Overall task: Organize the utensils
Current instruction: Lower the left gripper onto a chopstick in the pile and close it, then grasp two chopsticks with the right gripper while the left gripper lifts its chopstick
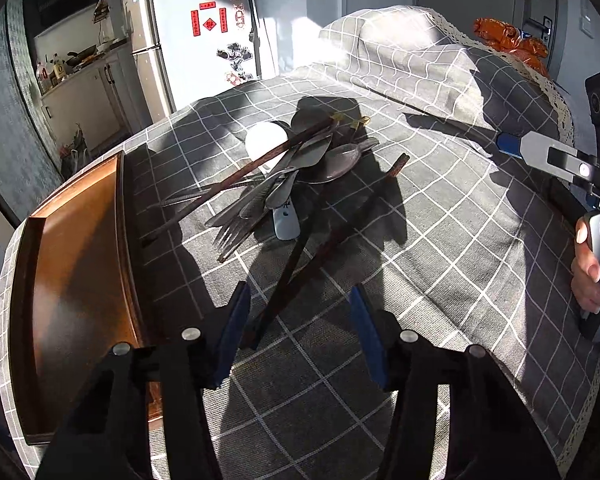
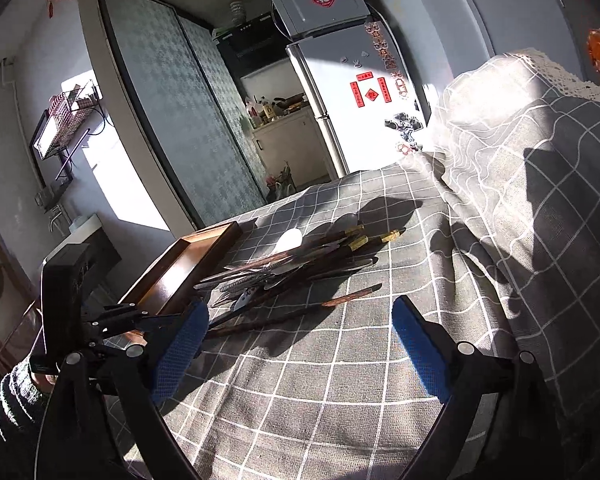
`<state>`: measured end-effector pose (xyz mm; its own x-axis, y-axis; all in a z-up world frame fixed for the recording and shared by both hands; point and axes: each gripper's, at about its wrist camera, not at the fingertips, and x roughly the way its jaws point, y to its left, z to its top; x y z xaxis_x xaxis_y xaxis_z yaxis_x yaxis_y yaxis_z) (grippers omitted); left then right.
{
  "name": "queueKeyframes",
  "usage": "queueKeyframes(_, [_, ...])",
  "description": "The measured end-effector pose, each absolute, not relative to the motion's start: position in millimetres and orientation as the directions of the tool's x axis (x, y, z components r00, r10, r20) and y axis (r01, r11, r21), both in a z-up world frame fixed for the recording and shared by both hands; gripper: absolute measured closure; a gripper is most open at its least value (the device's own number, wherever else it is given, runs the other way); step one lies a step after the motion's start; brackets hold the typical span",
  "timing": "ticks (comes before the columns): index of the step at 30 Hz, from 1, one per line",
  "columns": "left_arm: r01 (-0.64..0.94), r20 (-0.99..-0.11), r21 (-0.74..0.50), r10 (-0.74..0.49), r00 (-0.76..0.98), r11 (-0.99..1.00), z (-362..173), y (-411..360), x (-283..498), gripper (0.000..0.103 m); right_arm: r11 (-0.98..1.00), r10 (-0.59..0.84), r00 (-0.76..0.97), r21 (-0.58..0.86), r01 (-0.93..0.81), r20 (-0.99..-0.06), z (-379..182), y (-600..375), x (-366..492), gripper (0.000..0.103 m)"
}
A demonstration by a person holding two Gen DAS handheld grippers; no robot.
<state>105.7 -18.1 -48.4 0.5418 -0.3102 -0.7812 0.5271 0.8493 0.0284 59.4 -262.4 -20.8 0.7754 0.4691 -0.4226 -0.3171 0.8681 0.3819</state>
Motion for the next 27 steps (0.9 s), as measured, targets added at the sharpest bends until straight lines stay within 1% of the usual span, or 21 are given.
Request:
queueKeyframes(1, [0.525, -0.789, 0.031, -0.301, 0.535, 0.850, -50, -19, 110, 0.051, 0.870, 0.468, 0.774, 0.376, -0.320, -0.426, -21, -262, 60, 0.009])
queueKeyframes(2, [0.521, -0.799, 0.034, -0.291, 0.527, 0.853, -53, -20, 113, 0.057, 0.871, 0.468, 0.773, 0.372, -0.321, -0.428, -21, -261, 60, 0.009])
queueKeyframes(6, [0.518, -0.816, 0.007, -0.295, 0.498, 0.855, -59, -21, 120, 0.062, 0.866, 0.475, 0.764, 0.383, -0.320, -0.436, -22, -262, 63, 0.009])
queueKeyframes(7, [0.517, -0.815, -0.004, -0.303, 0.495, 0.856, -58, -21, 120, 0.071, 0.863, 0.478, 0.761, 0.393, -0.316, -0.439, -23, -264, 65, 0.009])
queueKeyframes(8, [0.515, -0.814, -0.007, -0.305, 0.495, 0.857, -57, -20, 119, 0.084, 0.859, 0.483, 0.757, 0.404, -0.313, -0.439, -24, -265, 66, 0.009])
queueKeyframes(11, [0.534, -0.813, -0.020, -0.324, 0.484, 0.846, -56, -23, 108, 0.091, 0.852, 0.485, 0.751, 0.435, -0.290, -0.448, -28, -272, 72, 0.009])
queueKeyframes(17, [0.549, -0.800, -0.055, -0.366, 0.476, 0.834, -52, -23, 83, 0.094, 0.856, 0.475, 0.744, 0.444, -0.265, -0.470, -31, -274, 78, 0.009])
queueKeyframes(19, [0.554, -0.787, -0.071, -0.388, 0.480, 0.829, -48, -23, 74, 0.095, 0.863, 0.469, 0.727, 0.435, -0.257, -0.501, -32, -268, 82, 0.012])
queueKeyframes(21, [0.556, -0.771, -0.088, -0.410, 0.488, 0.827, -43, -22, 64, 0.096, 0.844, 0.499, 0.695, 0.474, -0.253, -0.518, -33, -262, 86, 0.016])
queueKeyframes(22, [0.556, -0.761, -0.094, -0.419, 0.495, 0.826, -39, -22, 59, 0.096, 0.830, 0.521, 0.674, 0.496, -0.257, -0.523, -33, -258, 87, 0.019])
queueKeyframes(23, [0.554, -0.754, -0.097, -0.425, 0.502, 0.827, -36, -23, 54, 0.096, 0.816, 0.543, 0.652, 0.517, -0.259, -0.530, -32, -253, 90, 0.024])
queueKeyframes(25, [0.558, -0.738, -0.109, -0.443, 0.509, 0.823, -29, -24, 46, 0.096, 0.787, 0.580, 0.612, 0.562, -0.252, -0.537, -31, -242, 95, 0.024])
queueKeyframes(27, [0.560, -0.727, -0.115, -0.454, 0.516, 0.820, -24, -25, 39, 0.096, 0.783, 0.590, 0.559, 0.580, -0.222, -0.582, -32, -227, 104, 0.024])
